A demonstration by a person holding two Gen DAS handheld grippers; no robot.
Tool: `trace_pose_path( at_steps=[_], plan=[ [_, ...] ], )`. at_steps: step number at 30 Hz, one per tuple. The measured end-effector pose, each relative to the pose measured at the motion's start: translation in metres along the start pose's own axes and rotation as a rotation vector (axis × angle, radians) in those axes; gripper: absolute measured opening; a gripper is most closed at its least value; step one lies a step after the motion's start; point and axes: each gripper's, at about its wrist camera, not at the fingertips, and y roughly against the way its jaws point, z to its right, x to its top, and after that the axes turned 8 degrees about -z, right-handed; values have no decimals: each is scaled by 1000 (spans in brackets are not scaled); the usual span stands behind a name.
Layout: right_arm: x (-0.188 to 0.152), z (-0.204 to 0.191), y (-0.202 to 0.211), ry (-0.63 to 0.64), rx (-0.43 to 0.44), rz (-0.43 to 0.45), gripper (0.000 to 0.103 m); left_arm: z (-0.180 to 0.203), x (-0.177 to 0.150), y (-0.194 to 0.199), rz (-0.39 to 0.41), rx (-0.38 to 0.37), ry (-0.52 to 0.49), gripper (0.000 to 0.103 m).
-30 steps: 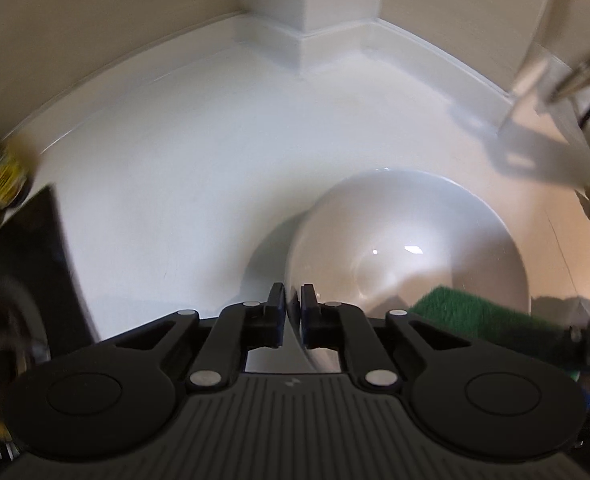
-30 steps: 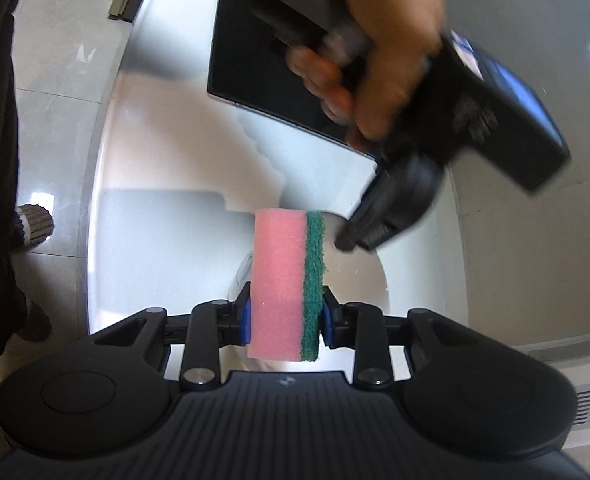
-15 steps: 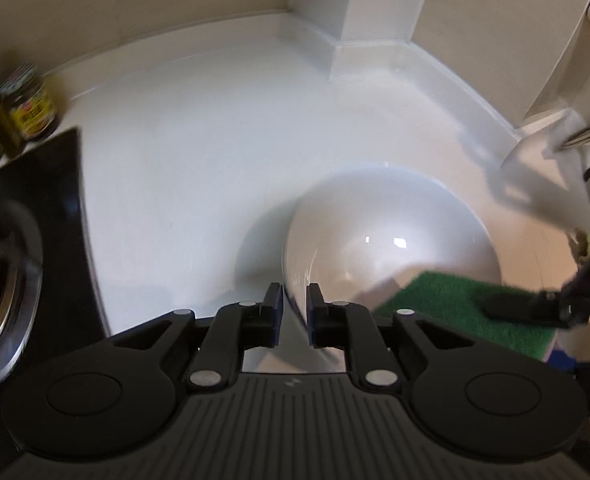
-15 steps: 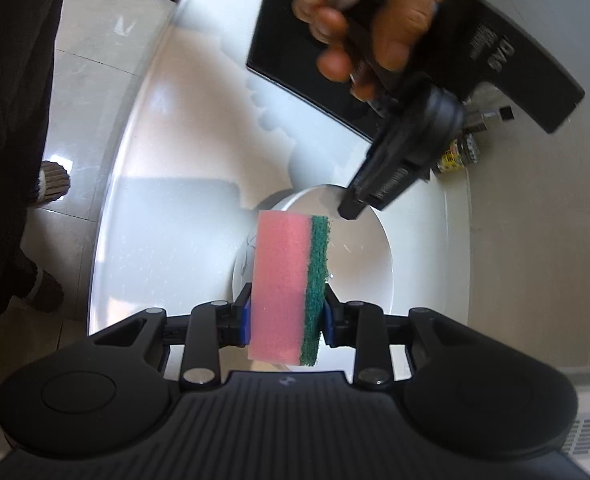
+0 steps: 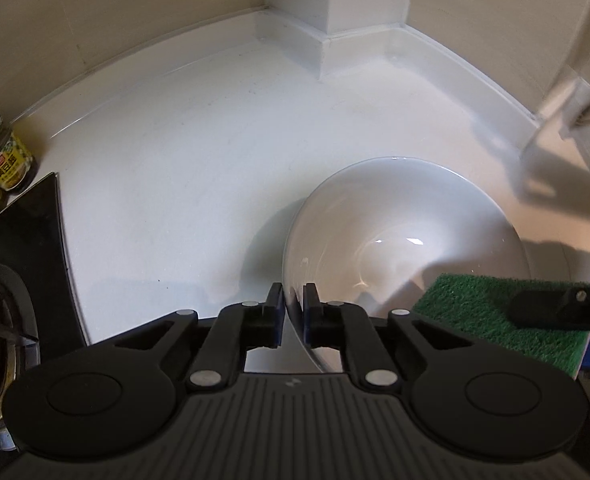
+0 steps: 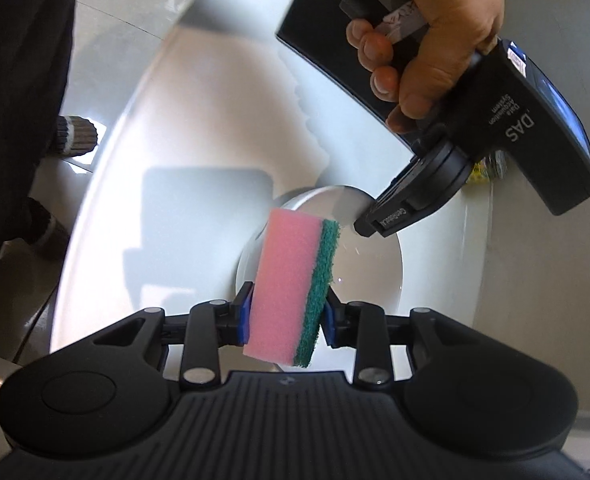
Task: Clean bowl
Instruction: 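Keep the bowl tilted with the left gripper while the right tool wipes the inner wall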
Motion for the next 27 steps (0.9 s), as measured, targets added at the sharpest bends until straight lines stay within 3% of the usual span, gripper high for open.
trace_pose_path(
  at_steps=[5,8,13,19,23,27],
  plan=[
    [1,3,-2,-73,0,-5,29,0,-25,19,35,-4,91,11],
    [6,10,-5,-109,17,-17,29,3,-33,17,49,6,88,12],
    [17,19,-3,-161,39,-26,29,1,-18,4,17,29,11,11],
    [7,16,-6,-62,28,-35,29,-3,-4,-2,-4,-14,-76,13],
    [8,14,-11,6,-1,-67,29,-4,-11,0,24,-19,-23,18],
    [15,15,-19,-8,0,-75,29,-5,-34,15,76,-23,68,19]
  ],
)
